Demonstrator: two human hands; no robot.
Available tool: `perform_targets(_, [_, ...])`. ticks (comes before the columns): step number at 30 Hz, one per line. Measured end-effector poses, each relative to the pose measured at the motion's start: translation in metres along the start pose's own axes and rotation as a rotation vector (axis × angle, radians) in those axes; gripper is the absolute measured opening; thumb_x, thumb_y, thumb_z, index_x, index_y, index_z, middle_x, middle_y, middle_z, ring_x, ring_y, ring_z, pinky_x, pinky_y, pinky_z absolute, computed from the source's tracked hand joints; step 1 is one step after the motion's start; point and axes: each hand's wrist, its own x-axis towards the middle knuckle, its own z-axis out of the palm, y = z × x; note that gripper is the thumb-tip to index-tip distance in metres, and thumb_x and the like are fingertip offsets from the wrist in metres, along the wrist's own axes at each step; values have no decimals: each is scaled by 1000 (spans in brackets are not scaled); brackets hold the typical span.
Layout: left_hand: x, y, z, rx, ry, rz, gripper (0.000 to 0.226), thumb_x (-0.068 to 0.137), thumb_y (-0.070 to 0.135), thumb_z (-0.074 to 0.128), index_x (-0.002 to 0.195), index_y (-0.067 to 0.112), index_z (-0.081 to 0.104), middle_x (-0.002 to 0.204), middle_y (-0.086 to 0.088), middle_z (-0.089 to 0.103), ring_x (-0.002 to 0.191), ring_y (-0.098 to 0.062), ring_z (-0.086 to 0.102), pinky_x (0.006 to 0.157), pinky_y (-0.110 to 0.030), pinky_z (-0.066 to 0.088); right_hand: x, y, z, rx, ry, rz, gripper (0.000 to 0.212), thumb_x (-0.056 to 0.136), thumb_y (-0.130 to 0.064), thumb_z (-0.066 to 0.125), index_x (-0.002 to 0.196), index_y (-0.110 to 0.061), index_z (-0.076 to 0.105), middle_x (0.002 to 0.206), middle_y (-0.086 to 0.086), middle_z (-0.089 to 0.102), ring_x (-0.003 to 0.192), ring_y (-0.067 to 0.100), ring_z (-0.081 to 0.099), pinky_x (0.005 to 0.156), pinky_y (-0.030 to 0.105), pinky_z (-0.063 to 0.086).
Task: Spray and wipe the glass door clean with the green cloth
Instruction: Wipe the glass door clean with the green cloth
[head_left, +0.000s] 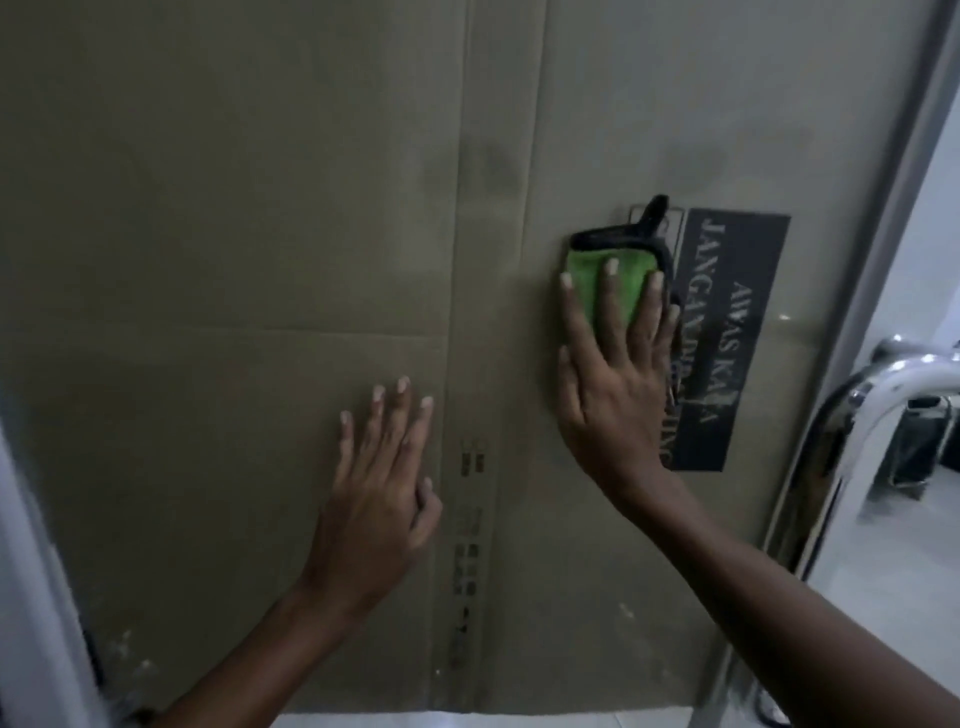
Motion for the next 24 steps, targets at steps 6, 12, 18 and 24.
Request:
perform_targets(6, [-10,-3,27,-42,143,14,69,89,17,46,155,7,27,165,-14,17,154,-31,11,121,-60,15,-129,7,28,-88,-131,-439,54,104,-28,41,158,-26,33,167,8,24,156,39,14,122,60,22])
perform_targets(12, [-63,6,63,-50,200,69,71,89,25,44,155,8,26,165,-16,12,154,-33,7,122,-60,10,-146,14,33,56,103,120,64,103,-30,36,162,-14,18,170,9,15,158,30,7,127,50,13])
perform_targets(18, [-150,-13,98,-136,268,84,61,91,22,47,151,19,37,164,-5,25,153,-21,16,124,-50,18,-190,-29,68,38,117,33,65,104,-35,33,163,-19,12,171,3,7,158,29,1,129,46,5])
perform_targets(24, [-226,-78,112,-154,457,6,47,86,17,54,133,23,56,149,2,50,141,-18,44,108,-48,42,-176,-32,76,-67,102,-364,59,106,-42,26,162,-24,20,169,10,17,157,30,11,128,47,13])
